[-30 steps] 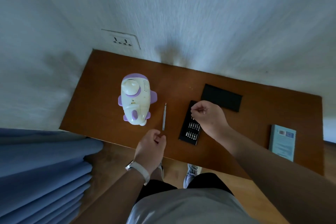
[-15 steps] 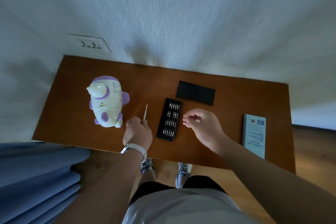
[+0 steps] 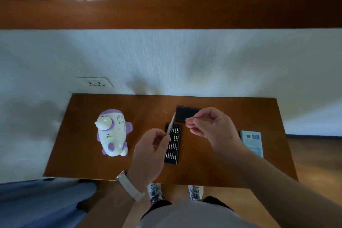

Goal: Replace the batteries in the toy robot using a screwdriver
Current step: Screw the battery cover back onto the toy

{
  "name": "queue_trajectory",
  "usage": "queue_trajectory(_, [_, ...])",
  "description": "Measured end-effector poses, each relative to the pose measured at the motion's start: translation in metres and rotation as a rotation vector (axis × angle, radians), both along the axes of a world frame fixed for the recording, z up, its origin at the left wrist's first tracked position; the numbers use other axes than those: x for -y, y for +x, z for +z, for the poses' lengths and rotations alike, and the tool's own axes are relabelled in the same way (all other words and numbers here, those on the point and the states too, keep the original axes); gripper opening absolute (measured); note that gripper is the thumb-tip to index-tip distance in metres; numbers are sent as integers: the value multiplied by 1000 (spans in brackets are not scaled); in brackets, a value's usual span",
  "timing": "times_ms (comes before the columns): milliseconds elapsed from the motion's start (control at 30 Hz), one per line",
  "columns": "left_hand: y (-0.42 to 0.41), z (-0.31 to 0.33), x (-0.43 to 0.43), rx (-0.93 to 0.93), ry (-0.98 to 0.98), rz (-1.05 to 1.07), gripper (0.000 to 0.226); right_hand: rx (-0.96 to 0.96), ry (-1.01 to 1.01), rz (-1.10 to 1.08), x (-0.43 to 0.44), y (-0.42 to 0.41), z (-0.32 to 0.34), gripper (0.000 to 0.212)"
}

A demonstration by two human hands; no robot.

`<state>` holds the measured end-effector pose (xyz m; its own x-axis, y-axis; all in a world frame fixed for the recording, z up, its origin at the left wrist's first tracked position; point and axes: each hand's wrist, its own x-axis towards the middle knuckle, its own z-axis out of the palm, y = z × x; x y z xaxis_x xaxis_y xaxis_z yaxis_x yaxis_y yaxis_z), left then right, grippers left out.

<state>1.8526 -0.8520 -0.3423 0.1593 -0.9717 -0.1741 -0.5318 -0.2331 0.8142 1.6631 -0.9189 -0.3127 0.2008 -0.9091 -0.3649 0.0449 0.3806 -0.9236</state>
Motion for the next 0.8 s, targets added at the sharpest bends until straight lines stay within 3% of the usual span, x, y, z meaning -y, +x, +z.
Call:
queue_trajectory(167, [4,43,9,-59,-88,-65,12,123,-19,-50,-1,0,40,32])
queue_trajectory(300, [6,73,8,-50,-191,-148,21,241,-19,-67,-5,-4,61,17])
queue_trajectory(400, [4,92,6,-32,-269,-203,16,319,-21,-74,-8,-9,71,11])
queue_trajectory(533, [2,106,6,4,-325,-239,6,286,-33,-73,-11,-12,74,20])
queue_trajectory(800, [4,108,7,90,-384,-265,17,331,-13,-43,-17,-11,75,15])
